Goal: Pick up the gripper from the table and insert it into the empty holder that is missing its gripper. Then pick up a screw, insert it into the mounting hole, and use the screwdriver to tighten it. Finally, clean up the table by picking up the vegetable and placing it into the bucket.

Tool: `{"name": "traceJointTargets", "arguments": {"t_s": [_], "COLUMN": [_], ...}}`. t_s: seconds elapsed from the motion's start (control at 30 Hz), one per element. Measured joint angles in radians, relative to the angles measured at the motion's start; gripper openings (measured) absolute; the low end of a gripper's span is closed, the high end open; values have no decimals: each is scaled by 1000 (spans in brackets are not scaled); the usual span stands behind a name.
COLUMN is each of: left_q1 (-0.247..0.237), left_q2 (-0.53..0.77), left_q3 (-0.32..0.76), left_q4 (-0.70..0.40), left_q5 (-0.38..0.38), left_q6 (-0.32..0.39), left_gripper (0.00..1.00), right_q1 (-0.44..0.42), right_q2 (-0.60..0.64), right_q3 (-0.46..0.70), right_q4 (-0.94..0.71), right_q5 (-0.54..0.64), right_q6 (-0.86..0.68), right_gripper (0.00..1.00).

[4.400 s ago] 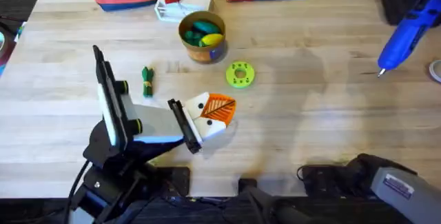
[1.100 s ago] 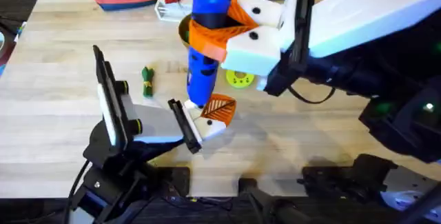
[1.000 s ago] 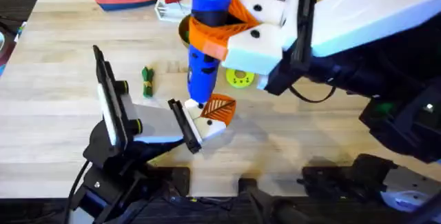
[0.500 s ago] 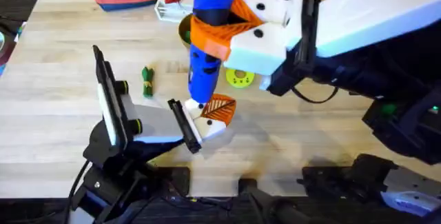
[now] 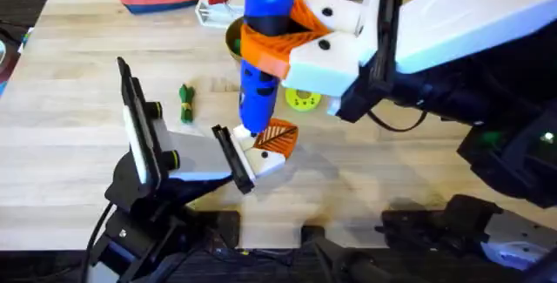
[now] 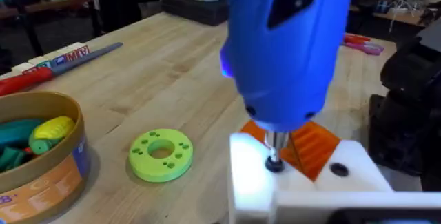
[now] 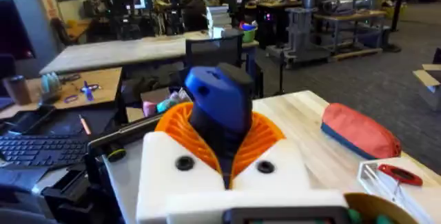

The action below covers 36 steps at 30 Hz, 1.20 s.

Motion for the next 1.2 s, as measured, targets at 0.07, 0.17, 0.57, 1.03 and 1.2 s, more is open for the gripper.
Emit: {"name": "traceJointTargets", "arguments": {"t_s": [0.07, 0.17, 0.57, 1.03, 1.2], "left_q1": [0, 0, 0, 0, 0], "left_q2": [0, 0, 0, 0, 0], "left_q3": [0, 0, 0, 0, 0], "left_q4": [0, 0, 0, 0, 0], "left_q5": [0, 0, 0, -1, 0], "left_q6": [0, -1, 0, 0, 0], "left_gripper": [6, 6, 6, 6, 6], "right_q1": [0, 0, 0, -254, -399], "right_q2": [0, -4, -4, -48, 23], "right_q3": [0, 0, -3, -5, -5], "right_q4": [-14, -26, 22, 94, -46], "right_q5": [1, 5, 3, -3, 68], "right_q6": [0, 0, 0, -90, -307], "right_gripper": [7, 7, 7, 6, 6]}}
